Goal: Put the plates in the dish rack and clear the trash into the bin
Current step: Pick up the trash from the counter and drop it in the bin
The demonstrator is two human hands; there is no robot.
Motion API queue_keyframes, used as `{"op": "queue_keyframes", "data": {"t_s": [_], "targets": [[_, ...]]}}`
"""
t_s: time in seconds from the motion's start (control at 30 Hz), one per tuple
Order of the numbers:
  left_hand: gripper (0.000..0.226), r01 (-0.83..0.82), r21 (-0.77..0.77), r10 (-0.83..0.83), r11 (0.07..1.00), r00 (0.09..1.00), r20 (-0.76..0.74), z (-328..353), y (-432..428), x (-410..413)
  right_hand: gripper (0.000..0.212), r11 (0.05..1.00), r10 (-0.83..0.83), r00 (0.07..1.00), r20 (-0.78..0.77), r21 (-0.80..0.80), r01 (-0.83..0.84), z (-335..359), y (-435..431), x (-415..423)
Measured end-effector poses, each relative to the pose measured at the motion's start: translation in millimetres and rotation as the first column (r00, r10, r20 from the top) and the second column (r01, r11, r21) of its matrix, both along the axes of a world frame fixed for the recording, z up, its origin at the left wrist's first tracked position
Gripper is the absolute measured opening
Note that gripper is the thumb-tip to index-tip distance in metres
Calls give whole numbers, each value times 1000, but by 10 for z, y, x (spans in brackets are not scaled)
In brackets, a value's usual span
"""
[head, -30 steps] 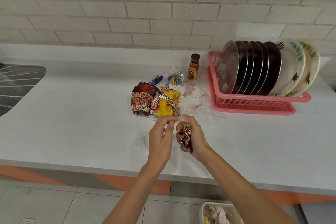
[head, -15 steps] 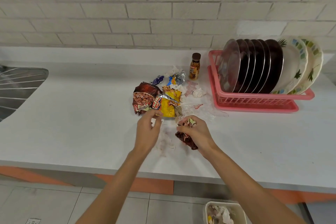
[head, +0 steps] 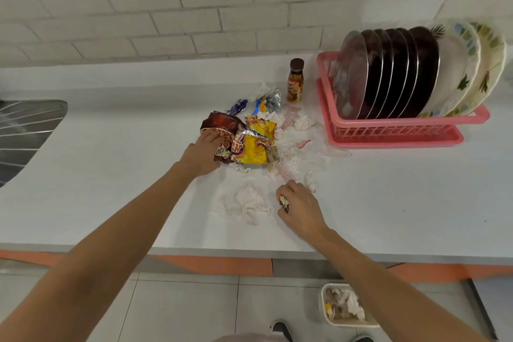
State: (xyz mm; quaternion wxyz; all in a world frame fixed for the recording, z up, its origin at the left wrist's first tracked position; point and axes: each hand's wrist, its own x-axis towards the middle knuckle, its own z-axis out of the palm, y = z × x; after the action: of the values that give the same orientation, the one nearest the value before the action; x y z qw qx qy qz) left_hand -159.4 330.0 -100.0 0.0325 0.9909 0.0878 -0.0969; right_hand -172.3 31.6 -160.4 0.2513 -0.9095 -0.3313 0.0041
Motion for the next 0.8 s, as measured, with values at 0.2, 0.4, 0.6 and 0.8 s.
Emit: {"op": "queue_keyframes", "data": {"t_s": [0.2, 0.4, 0.6, 0.8], "targets": [[68, -101, -55, 104, 993, 993, 57, -63, 19, -29, 28, 998, 20, 998, 59, -65, -16, -39, 10, 20], [60, -173, -29, 175, 985, 971, 165, -75, 78, -175, 28, 994, 38, 997, 74, -101, -31, -61, 20, 35], [47, -157, -48, 164, 986, 921, 353, -166, 179, -364, 29, 993, 65, 993, 95, -100, -56, -78, 18, 54], [49, -206, -217, 269, 954, 909, 317, -179, 231, -503, 30, 993, 86, 990, 111, -93, -76, -124, 8, 65]]}}
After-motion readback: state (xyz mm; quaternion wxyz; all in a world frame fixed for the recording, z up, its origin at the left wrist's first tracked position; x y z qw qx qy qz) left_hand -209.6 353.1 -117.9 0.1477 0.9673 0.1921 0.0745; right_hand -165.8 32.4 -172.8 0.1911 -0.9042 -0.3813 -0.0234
